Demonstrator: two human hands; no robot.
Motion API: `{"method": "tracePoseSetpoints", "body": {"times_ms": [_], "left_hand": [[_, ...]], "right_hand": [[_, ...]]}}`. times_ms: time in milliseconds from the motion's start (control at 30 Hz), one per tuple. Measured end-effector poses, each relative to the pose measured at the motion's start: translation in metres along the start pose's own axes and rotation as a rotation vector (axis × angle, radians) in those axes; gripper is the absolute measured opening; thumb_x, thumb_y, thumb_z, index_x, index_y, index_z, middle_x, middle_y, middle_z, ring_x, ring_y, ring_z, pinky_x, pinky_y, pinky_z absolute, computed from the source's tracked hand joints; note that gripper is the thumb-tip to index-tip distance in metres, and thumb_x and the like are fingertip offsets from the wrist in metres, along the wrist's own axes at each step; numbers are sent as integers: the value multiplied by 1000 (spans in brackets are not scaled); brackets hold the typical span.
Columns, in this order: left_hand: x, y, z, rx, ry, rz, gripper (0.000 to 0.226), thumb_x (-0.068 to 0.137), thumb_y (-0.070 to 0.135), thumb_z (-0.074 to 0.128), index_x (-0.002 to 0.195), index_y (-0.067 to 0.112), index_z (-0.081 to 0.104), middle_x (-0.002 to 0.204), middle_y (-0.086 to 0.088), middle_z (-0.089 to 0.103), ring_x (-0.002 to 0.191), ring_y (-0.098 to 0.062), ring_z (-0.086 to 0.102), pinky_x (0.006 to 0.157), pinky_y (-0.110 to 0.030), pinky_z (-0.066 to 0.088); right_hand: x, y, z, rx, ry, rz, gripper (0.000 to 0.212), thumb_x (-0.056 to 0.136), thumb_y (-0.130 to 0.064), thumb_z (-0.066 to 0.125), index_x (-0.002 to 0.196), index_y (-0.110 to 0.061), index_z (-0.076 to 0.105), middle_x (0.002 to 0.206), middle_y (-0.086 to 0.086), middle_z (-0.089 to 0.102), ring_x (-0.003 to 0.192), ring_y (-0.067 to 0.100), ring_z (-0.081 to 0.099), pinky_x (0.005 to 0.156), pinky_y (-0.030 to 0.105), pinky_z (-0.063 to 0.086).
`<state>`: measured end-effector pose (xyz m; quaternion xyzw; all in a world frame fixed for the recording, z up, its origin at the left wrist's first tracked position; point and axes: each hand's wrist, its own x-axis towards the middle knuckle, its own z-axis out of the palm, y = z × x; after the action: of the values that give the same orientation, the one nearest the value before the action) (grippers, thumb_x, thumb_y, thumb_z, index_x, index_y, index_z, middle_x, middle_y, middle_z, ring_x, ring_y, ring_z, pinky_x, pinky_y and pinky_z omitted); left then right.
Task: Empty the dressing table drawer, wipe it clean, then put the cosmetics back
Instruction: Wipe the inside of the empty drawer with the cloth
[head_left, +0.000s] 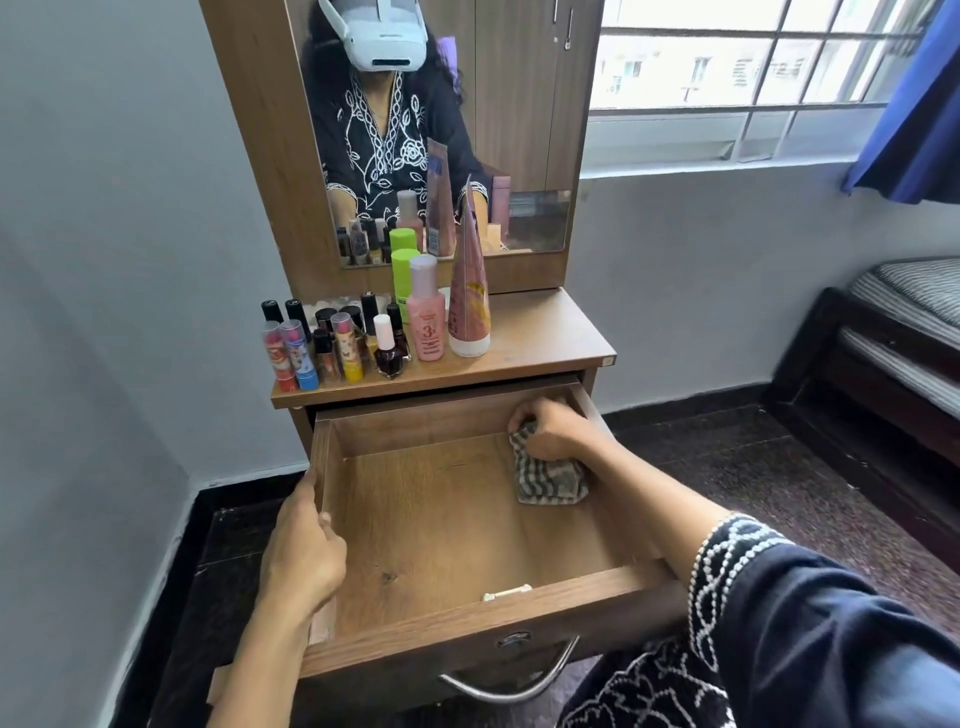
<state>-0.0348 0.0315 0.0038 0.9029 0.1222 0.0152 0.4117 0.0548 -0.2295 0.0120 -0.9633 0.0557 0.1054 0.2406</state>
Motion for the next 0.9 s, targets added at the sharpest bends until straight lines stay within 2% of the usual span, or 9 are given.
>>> {"method": "tracePoseSetpoints", "body": {"times_ms": [133, 233, 367, 400, 467, 567, 633, 767, 900], "left_hand": [[-2, 1, -1, 2, -1, -9, 58, 95, 0, 36, 147, 17, 19, 151, -9, 28, 136, -29, 32, 108, -41, 29], [-4, 2, -1, 4, 2, -12, 57, 95, 0, 37, 147, 16, 20, 151, -11, 28, 136, -30, 32, 108, -42, 29], [-4, 3, -2, -2, 5, -16, 58, 95, 0, 38, 147, 16, 20, 151, -11, 27, 136, -31, 32, 108, -42, 30], [-5, 3, -1, -6, 4, -18, 57, 95, 0, 37, 147, 16, 20, 151, -11, 27, 136, -31, 32, 108, -43, 29], [-5, 3, -1, -10, 2, -17, 57, 95, 0, 37, 147, 16, 20, 151, -11, 27, 136, -31, 32, 108, -43, 29], [-6, 5, -1, -9, 2, -22, 57, 95, 0, 37, 147, 17, 19, 151, -11, 26, 136, -31, 31, 108, -42, 29], [-6, 6, -1, -5, 3, -27, 57, 95, 1, 37, 147, 17, 19, 151, -11, 27, 136, -31, 31, 108, -42, 30], [-6, 6, -2, -14, -1, -23, 58, 95, 0, 37, 147, 18, 18, 152, -10, 25, 137, -31, 30, 108, -42, 29], [-6, 5, -1, -8, -4, -16, 57, 96, 1, 36, 147, 17, 18, 153, -9, 24, 137, -30, 29, 109, -41, 29]], "right_hand": [[-15, 6, 2, -59, -101, -82, 45, 80, 5, 46, 112, -24, 59, 129, 10, 33, 114, 27, 49, 85, 21, 44], [-23, -2, 1, -172, -152, -81, 41, 82, 3, 49, 108, -26, 64, 128, 9, 36, 111, 28, 53, 85, 25, 49], [-41, -10, 2, -433, -288, -70, 39, 80, -4, 54, 113, -23, 65, 103, -3, 54, 85, 16, 57, 51, 13, 44], [-46, -6, 7, -500, -289, -90, 35, 82, -9, 57, 115, -21, 63, 99, -3, 54, 89, 18, 59, 51, 13, 42], [-54, -2, 18, -573, -252, -126, 30, 88, -20, 55, 118, -16, 61, 111, 6, 58, 105, 26, 58, 68, 24, 41], [-47, -12, 30, -745, -374, -105, 38, 89, -11, 48, 126, -7, 55, 134, 11, 46, 121, 29, 48, 89, 34, 38], [-39, -26, 29, -679, -358, -69, 40, 86, -8, 48, 124, -1, 53, 133, 10, 45, 121, 28, 49, 100, 36, 37], [-14, -19, 21, -415, -139, -20, 37, 85, -12, 50, 120, -4, 57, 117, 10, 52, 104, 24, 58, 93, 28, 49], [-7, -7, 5, -184, -28, -29, 23, 82, -10, 56, 102, -16, 67, 124, 8, 49, 105, 22, 59, 88, 25, 51]]}}
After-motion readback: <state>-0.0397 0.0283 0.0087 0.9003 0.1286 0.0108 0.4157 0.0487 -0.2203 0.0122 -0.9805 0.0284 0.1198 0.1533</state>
